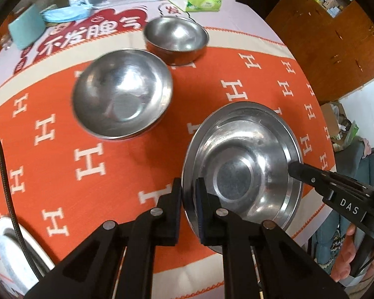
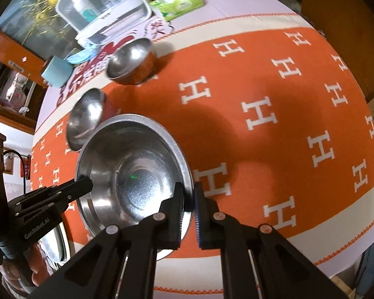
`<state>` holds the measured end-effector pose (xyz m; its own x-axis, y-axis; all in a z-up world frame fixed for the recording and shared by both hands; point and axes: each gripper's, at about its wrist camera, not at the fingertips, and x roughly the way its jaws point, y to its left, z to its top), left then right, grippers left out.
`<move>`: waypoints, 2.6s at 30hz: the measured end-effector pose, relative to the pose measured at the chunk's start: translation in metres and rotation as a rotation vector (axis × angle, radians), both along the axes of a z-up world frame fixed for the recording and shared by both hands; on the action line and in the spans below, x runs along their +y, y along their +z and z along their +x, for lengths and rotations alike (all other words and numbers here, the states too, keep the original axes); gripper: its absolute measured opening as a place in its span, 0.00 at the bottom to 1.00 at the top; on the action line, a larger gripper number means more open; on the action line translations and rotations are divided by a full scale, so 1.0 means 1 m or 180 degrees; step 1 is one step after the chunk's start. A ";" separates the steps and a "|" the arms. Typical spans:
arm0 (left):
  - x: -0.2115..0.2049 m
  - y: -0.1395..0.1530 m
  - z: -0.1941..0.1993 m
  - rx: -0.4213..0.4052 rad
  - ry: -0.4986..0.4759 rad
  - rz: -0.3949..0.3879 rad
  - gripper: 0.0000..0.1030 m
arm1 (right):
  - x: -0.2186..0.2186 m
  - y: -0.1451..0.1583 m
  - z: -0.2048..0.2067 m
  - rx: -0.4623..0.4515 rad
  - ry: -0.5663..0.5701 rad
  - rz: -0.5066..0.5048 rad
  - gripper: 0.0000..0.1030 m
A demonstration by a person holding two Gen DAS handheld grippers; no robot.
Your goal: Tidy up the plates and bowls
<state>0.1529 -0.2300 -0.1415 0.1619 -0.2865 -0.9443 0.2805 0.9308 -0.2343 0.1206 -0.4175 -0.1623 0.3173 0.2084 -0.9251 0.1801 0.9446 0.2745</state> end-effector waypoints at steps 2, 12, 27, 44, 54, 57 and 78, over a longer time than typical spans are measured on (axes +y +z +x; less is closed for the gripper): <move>0.008 0.007 -0.005 -0.0041 0.0034 0.0000 0.08 | 0.008 0.006 -0.002 -0.0026 0.0057 0.0002 0.08; 0.073 0.026 -0.044 -0.0123 0.0306 0.0055 0.08 | 0.065 0.024 -0.014 -0.0112 0.0471 0.0008 0.08; 0.134 0.002 -0.089 0.0088 0.0564 0.0129 0.10 | 0.134 0.011 -0.037 -0.0026 0.0890 0.0001 0.08; 0.150 -0.046 -0.105 0.0261 0.0549 0.0221 0.10 | 0.156 -0.038 -0.050 0.0291 0.0908 -0.0065 0.08; 0.148 -0.060 -0.102 0.0338 0.0505 0.0241 0.10 | 0.160 -0.047 -0.048 0.0344 0.0916 -0.0131 0.08; 0.147 -0.062 -0.102 0.0311 0.0490 0.0266 0.11 | 0.162 -0.048 -0.048 0.0349 0.0928 -0.0145 0.08; 0.153 -0.040 -0.105 0.0100 0.0553 0.0263 0.65 | 0.162 -0.039 -0.057 0.0251 0.0873 -0.0047 0.27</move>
